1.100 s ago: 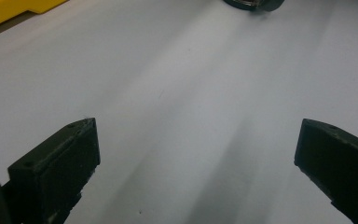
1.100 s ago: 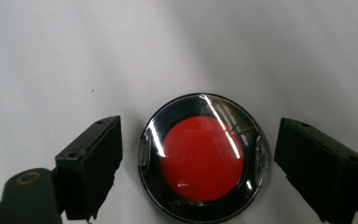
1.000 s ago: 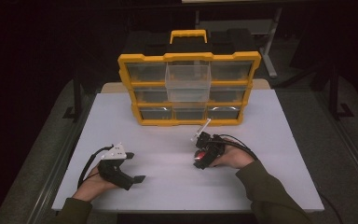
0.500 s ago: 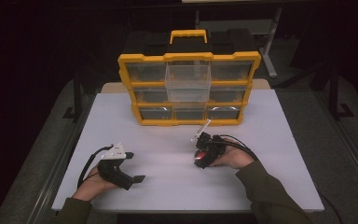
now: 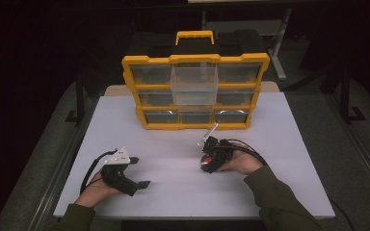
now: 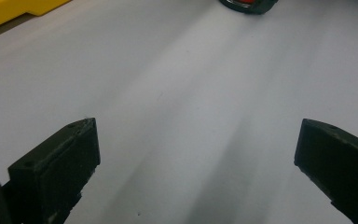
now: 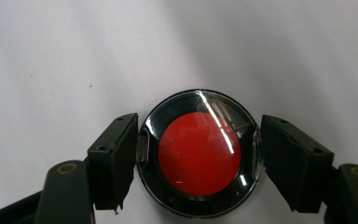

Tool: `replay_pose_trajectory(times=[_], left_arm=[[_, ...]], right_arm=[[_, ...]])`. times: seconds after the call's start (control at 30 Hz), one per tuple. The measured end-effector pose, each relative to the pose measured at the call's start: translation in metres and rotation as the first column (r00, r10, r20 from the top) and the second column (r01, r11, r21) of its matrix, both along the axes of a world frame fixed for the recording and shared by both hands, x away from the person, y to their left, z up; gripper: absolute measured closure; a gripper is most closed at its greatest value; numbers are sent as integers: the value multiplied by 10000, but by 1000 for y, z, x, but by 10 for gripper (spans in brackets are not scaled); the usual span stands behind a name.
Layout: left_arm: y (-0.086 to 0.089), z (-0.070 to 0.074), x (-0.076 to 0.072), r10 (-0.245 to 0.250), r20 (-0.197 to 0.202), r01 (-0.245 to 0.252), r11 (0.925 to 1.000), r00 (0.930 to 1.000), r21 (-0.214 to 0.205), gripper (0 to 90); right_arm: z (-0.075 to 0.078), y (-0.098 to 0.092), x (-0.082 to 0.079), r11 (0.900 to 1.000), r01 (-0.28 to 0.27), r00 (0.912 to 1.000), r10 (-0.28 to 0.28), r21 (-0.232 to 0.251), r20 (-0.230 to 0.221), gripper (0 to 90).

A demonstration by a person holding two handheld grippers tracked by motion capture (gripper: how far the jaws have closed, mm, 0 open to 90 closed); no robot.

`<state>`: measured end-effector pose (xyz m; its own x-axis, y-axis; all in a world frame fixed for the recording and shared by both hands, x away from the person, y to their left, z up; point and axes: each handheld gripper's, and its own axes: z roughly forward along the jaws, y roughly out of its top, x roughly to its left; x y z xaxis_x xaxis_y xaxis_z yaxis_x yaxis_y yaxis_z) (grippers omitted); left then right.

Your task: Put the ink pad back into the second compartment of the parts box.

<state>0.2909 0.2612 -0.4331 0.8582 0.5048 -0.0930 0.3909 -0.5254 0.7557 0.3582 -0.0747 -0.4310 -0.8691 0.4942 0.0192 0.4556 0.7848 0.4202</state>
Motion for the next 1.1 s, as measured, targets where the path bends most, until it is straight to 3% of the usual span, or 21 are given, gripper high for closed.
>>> replay_pose_trajectory(times=[1.1], left_arm=[[2, 1, 0, 13, 25, -13, 9998, 10000, -215, 0]], right_arm=[[25, -27, 6, 9991, 286, 9987, -272, 316, -427, 288]])
